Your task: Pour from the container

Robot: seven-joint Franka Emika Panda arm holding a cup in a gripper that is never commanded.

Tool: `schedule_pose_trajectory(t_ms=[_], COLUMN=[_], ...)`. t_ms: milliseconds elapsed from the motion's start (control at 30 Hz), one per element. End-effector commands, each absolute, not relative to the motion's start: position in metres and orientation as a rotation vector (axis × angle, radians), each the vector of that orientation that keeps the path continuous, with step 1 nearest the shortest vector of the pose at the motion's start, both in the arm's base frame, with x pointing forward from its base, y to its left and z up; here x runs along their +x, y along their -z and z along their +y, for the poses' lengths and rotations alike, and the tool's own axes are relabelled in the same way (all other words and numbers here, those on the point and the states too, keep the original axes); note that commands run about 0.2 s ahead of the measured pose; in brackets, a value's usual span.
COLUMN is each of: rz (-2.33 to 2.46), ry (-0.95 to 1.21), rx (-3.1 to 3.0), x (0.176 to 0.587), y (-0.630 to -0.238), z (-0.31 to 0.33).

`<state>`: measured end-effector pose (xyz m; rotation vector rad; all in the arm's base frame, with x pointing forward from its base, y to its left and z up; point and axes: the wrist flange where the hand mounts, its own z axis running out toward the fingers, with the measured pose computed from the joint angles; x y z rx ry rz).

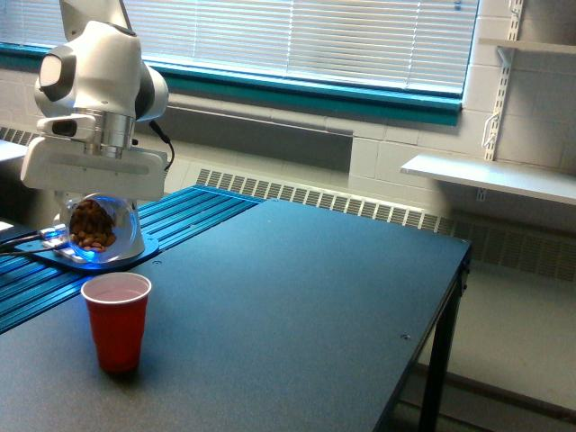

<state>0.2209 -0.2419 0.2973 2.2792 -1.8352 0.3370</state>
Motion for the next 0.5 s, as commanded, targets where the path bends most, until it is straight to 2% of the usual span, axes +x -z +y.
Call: schedule_pose_trajectory(t_ms=[33, 500], rz=[-1.844, -1.813], ry=[-0.278, -0.219], rx=[2.272, 2.288], x=[0.221, 0.227], y=[-0.286, -0.275], z=[-0.233, -0.228])
